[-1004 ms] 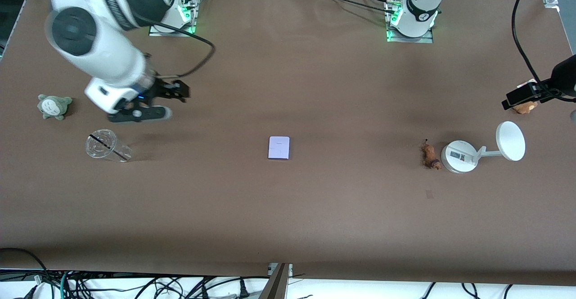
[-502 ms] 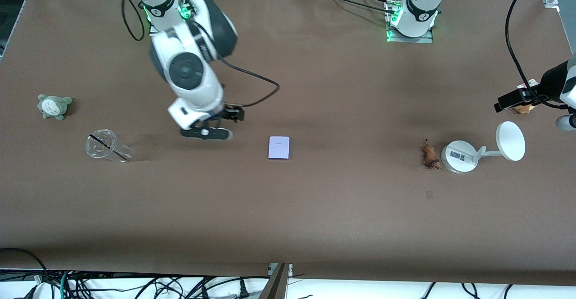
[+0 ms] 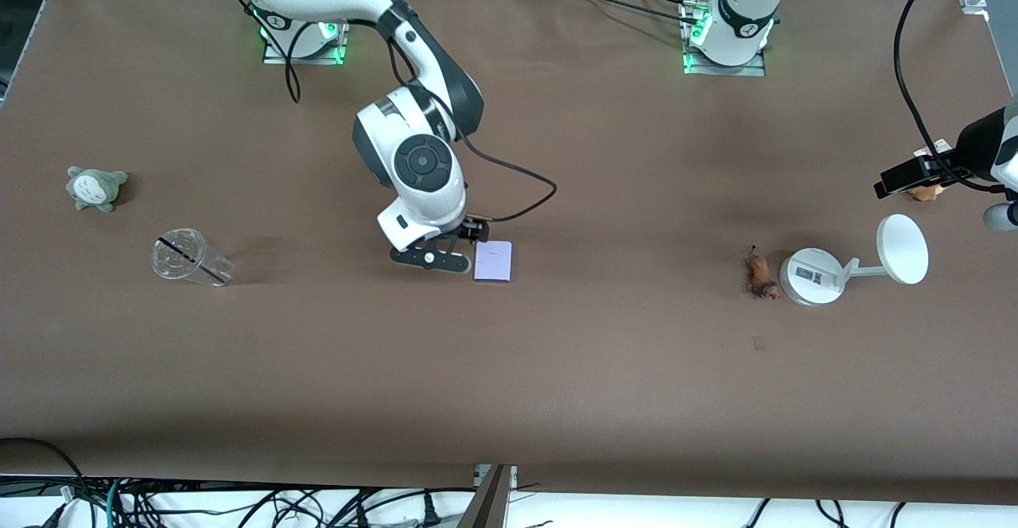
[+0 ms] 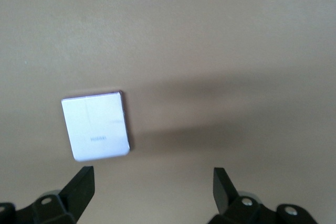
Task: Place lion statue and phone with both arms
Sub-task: 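Reach the right gripper over the white phone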
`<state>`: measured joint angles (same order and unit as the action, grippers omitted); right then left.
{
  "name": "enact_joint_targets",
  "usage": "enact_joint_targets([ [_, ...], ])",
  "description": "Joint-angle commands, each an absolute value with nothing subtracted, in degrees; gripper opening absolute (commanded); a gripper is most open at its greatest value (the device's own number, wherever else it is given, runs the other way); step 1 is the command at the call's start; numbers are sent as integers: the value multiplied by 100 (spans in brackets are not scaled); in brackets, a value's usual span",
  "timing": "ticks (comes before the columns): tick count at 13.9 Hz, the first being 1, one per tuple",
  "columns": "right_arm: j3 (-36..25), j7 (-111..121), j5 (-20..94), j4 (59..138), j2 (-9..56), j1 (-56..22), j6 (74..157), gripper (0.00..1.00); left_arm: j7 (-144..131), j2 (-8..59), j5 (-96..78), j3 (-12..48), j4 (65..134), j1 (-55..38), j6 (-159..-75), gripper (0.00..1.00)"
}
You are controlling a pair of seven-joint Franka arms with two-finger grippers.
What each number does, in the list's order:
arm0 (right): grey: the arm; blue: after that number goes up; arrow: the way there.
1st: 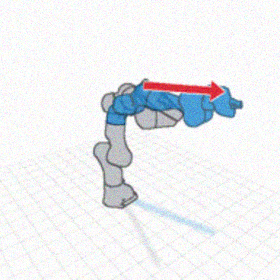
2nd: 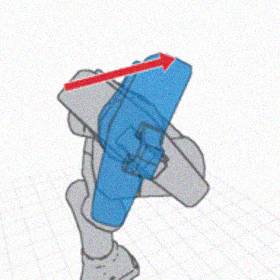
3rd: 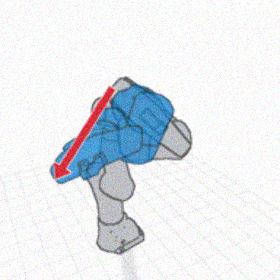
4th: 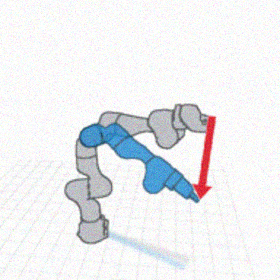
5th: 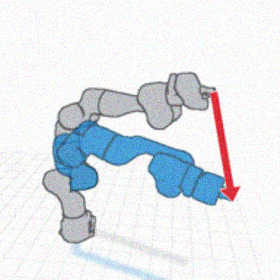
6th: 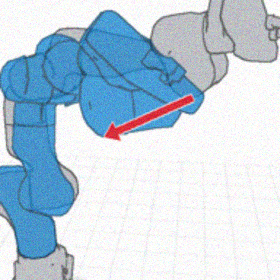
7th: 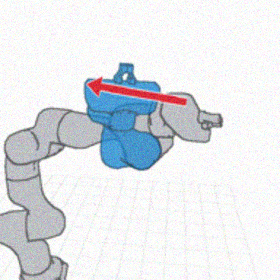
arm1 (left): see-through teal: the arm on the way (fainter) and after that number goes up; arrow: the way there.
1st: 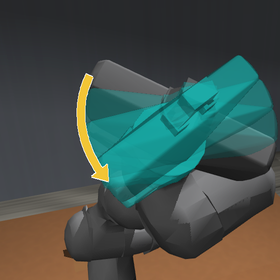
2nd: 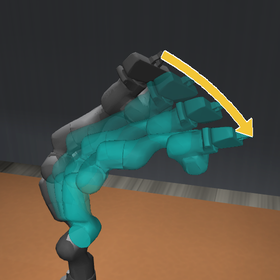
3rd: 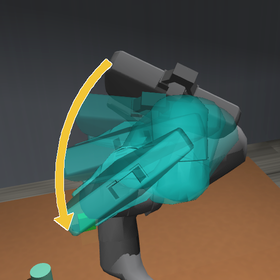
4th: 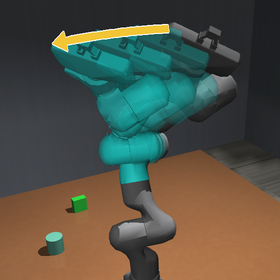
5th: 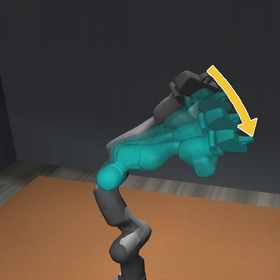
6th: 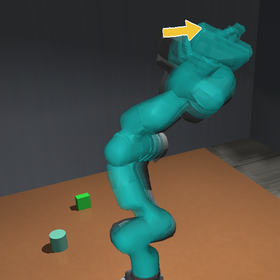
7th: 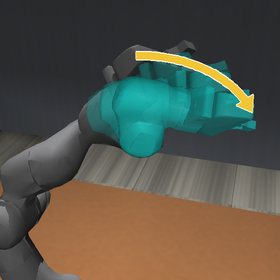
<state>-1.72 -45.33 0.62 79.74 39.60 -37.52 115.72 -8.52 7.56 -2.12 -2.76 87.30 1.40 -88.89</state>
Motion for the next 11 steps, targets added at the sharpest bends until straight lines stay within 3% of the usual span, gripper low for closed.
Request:
enact_joint_targets([
  [1,-220,-4877,141,7752,4323,-3832,11881,100,-729,756,-114,-211,8684,211,-8851,100],
  [11,-62,-5229,132,7577,5053,-3999,13236,100,-721,765,-114,-229,8684,220,-8859,100],
])
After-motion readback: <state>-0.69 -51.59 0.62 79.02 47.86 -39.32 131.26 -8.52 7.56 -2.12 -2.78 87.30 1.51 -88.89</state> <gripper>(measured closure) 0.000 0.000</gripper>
